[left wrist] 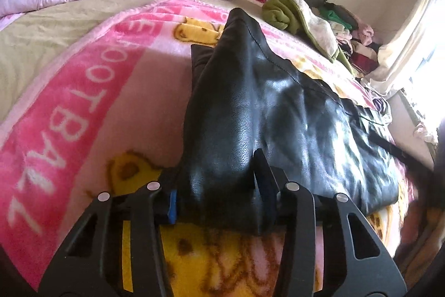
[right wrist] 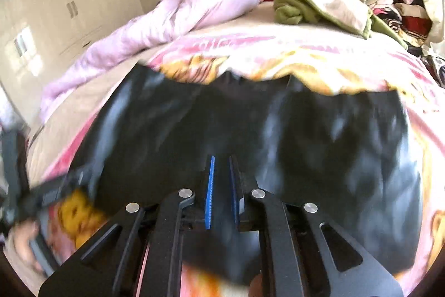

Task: Fold large clothes
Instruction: 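Grasp the jacket edge with the left tool while the right tool holds the other edge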

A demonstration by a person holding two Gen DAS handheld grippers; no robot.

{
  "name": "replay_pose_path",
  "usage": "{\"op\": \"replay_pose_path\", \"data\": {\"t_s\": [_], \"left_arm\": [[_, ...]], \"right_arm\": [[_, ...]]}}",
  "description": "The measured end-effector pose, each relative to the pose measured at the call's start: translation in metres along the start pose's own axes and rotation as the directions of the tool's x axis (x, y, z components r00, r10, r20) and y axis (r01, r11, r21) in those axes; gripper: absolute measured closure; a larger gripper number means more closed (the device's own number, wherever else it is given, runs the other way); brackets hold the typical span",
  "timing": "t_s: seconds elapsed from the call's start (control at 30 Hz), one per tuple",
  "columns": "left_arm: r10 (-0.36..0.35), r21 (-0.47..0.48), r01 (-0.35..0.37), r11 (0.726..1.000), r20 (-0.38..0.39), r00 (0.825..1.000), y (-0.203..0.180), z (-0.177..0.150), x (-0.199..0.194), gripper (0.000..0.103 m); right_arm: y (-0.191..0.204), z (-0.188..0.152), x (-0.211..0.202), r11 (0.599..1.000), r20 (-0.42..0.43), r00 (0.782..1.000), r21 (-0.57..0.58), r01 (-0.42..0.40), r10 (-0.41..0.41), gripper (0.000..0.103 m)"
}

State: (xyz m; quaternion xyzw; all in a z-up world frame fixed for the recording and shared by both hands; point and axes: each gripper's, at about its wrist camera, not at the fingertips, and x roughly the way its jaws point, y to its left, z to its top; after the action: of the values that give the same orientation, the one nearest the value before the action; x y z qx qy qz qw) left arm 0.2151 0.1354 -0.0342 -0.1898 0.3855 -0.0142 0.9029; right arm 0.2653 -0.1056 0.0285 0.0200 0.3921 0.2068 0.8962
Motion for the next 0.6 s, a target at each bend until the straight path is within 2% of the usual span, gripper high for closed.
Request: {"op": "replay_pose_path", "data": {"t_s": [0.13, 0.27, 0.43, 0.6], "left_arm": [[-0.006, 0.01, 0.006, 1.0, 0.016, 1.0, -0.001, 0.0, -0.002, 0.069], [-0.02, 0.017, 0.019, 1.0, 0.039, 0.999, -0.003, 0.001, -0.007, 0.071], [-0.034, 0.036, 0.032, 0.999, 0.066, 0.997, -0.007, 0.002, -0.013, 0.072], [-0.019, 0.067, 0.014, 0.998, 0.083, 0.996, -0.013, 0.004, -0.013, 0.072]], "right_arm": [[-0.017, 0.033, 0.025, 0.999, -0.013, 1.0, 0.043, 0.023, -0.022, 0.093], [-0.029, 0.055, 0.067, 0.996, -0.084, 0.995, 0.072, 0.052, -0.046, 0.093], [-0.042, 0.052, 0.117, 0.992, -0.207, 0.978, 0.112, 0.063, -0.038, 0.094], [-0.037, 0.045, 0.125, 0.992, -0.213, 0.974, 0.084, 0.091, -0.071, 0.095]]}}
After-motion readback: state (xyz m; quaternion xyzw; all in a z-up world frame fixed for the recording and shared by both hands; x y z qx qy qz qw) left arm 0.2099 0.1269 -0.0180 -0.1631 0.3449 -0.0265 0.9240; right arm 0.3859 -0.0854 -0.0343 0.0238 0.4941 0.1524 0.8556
